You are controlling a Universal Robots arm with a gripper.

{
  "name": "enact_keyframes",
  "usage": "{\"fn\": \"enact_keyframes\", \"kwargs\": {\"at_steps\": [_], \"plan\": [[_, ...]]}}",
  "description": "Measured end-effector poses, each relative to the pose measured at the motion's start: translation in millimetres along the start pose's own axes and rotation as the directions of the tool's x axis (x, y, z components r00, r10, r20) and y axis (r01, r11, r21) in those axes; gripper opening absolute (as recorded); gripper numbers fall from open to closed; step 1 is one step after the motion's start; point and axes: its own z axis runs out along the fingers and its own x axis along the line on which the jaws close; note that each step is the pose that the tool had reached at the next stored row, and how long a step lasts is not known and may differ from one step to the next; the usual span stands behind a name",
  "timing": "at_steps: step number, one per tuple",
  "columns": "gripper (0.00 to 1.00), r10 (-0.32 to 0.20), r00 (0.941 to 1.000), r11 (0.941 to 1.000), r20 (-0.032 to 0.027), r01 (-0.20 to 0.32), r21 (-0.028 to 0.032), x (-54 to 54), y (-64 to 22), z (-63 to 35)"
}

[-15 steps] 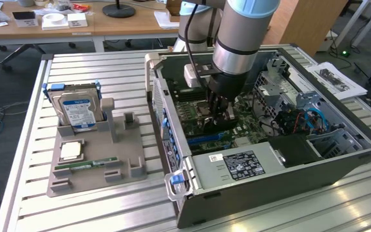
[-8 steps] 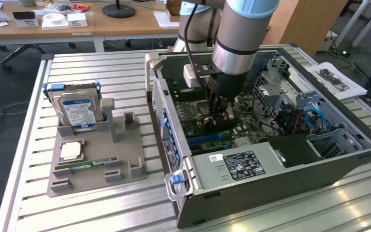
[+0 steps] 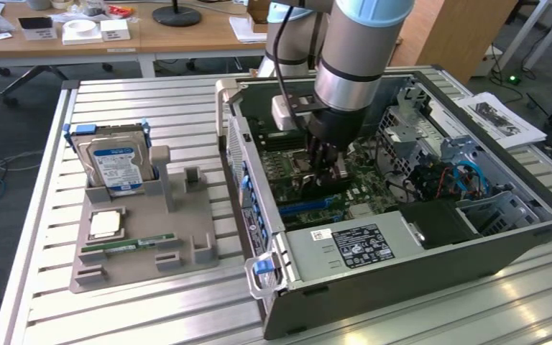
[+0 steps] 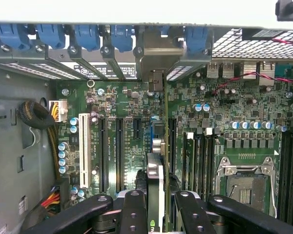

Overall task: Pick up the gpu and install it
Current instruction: 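Insert the gpu into the slot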

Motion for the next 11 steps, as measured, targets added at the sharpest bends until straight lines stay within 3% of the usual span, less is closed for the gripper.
{"fn": "enact_keyframes", "kwargs": {"at_steps": [11], "plan": [[0.27, 0.000, 1.0000, 1.0000, 0.0000, 0.000, 0.0000, 0.3, 1.5, 7.0]]}}
